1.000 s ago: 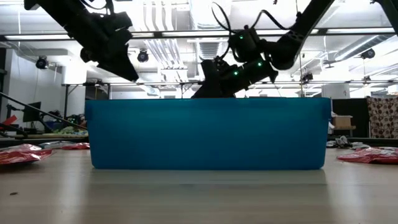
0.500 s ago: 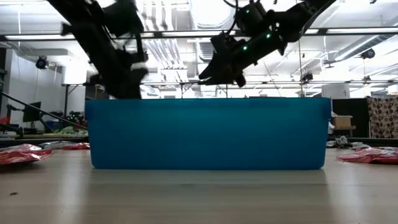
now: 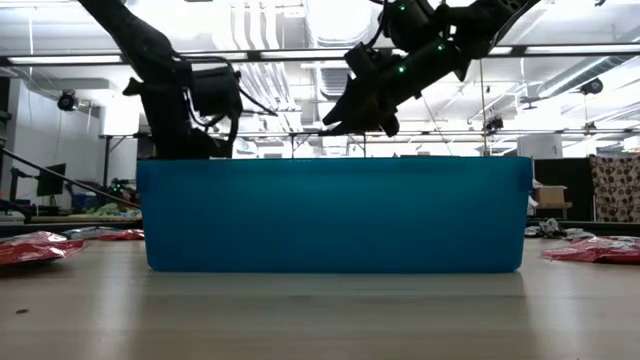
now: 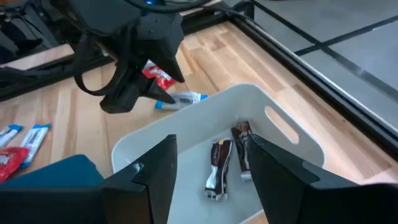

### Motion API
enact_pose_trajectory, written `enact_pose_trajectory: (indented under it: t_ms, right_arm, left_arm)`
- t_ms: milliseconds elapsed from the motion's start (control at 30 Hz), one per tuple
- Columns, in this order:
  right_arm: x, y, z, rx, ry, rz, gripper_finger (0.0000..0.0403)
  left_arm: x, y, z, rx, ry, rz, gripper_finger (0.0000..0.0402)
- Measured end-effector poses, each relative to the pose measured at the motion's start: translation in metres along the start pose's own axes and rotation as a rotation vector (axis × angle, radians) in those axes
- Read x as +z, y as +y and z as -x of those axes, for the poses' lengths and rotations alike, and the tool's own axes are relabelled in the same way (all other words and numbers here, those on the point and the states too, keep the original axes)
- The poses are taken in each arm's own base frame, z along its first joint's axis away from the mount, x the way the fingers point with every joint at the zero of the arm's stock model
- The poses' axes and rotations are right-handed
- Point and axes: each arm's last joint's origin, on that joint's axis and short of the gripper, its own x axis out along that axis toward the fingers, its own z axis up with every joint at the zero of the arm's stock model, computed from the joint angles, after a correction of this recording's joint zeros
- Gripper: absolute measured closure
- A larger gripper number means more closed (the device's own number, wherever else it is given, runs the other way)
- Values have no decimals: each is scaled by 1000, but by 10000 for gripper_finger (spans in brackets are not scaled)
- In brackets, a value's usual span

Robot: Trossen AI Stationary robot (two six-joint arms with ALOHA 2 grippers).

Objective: Sort candy
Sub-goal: Put the white chocolate bar into the blue bin

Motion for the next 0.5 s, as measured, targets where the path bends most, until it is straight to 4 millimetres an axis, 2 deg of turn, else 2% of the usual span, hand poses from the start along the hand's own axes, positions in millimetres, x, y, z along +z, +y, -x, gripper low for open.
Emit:
enact_pose_trajectory:
  t_ms: [300, 500]
  right_arm:
    - [-2, 2, 0, 0, 14, 1, 220]
    - [-2, 7, 0, 13, 15, 0, 220]
  left_arm:
    - [-4, -5, -17, 30, 60, -24, 215]
    - [-5, -7, -21, 42, 61, 10, 275]
